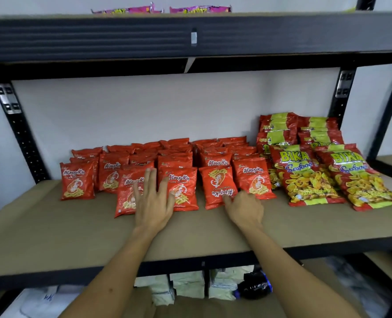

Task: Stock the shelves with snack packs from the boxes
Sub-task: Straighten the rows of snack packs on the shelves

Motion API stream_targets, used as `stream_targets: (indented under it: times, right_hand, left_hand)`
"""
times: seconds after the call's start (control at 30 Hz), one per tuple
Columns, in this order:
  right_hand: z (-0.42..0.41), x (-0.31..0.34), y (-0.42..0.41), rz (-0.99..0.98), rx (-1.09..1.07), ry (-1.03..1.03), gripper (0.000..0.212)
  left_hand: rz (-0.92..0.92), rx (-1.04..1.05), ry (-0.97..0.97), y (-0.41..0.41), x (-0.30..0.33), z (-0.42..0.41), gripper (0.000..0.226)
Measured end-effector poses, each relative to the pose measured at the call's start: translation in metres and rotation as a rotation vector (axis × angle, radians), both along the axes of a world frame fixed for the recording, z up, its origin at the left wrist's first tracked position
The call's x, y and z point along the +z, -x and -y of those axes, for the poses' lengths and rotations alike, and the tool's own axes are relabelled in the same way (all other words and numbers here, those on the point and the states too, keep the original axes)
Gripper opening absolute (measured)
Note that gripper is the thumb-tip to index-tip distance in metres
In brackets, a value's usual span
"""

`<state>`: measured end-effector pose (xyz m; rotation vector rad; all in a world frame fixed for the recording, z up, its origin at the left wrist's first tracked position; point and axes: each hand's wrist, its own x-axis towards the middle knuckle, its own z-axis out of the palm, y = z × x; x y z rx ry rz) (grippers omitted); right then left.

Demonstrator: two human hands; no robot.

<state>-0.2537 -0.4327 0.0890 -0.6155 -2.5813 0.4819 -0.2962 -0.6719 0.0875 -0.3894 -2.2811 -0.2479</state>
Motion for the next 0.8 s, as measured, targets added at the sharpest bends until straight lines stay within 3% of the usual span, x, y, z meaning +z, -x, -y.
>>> stream_targets:
  times: [0.13,0.3,0.43,0.57,0.67,0.8]
  right_hand:
    - [-0.01,-0.002,-0.003,0.008,0.025,0.234,0.053]
    - [-0.011,0.012,-0.026,-0.352,0.231,0.81,0.031]
    - [-0.017,0.042,-0.041,-0.518,0.363,0.915,0.046]
    - [-0.032,0.085,-0.034,-0.588,0.391,0.861,0.05]
    - [-0.048,0.115,-0.022,-0.49,0.522,0.613,0.03]
    - [-0.047,0.138,-0.009,-0.169,0.792,0.144,0.018]
  left_hand:
    - [0.125,0.01,0.089,-0.018,-0.002,-0.017,0.048]
    - [0.306,0.044,0.11,-0.038,0.007,-0.026,0.053]
    - [0.347,0.016,0.072,-0.052,0.014,-0.038,0.053]
    - [0.356,0.01,0.068,-0.061,0.012,-0.047,0.054]
    - [0.329,0.012,0.057,-0.067,0.008,-0.055,0.054]
    - [0.119,0.009,0.088,-0.063,0.005,-0.069,0.041]
